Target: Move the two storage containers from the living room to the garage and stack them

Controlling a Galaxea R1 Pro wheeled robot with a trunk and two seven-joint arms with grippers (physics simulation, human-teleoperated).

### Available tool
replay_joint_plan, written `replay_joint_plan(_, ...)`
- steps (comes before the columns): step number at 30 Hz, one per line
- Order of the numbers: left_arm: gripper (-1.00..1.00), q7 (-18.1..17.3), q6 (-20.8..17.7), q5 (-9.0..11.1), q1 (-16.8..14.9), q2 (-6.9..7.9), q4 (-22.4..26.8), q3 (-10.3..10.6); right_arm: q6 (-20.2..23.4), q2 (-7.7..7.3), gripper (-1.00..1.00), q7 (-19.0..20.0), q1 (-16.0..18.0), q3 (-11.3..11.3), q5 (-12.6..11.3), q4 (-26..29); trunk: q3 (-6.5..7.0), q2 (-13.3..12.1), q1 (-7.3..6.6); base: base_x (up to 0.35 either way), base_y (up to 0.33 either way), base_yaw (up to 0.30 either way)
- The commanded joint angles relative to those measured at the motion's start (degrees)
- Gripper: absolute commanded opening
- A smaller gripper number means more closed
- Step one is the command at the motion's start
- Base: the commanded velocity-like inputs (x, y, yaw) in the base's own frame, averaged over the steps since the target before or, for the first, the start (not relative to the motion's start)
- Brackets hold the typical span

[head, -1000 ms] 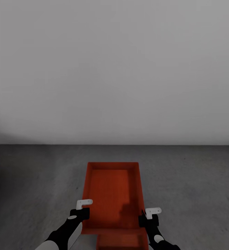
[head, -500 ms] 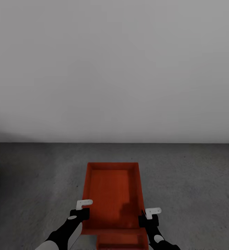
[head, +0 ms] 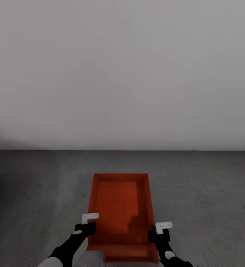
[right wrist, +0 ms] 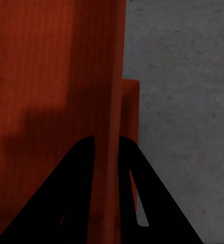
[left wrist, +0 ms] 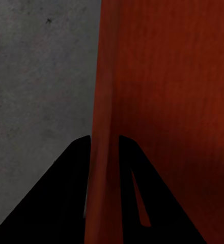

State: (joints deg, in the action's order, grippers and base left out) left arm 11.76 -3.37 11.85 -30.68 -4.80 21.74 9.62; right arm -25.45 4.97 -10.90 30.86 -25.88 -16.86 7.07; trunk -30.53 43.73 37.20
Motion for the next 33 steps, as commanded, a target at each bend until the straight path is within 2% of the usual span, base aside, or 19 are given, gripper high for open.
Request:
replay_joint_plan(1, -1.0, 0.9, -0.3, 0.5, 0.0, 0.23, -0.8, 0.5, -3.8, -0.5, -1.0, -3.3, 0.1, 0.9, -0.6, 0.0, -0.14, 0.0, 0.01, 0.0, 0.0, 0.0)
replay_joint_plan(33, -1.0, 0.9, -0.4, 0.4, 0.0, 0.23, -0.8, 0.5, -3.8, -0.52, -1.0, -3.3, 0.1, 0.9, -0.6, 0.1, -3.06, 0.0, 0.01, 0.0, 0.0, 0.0)
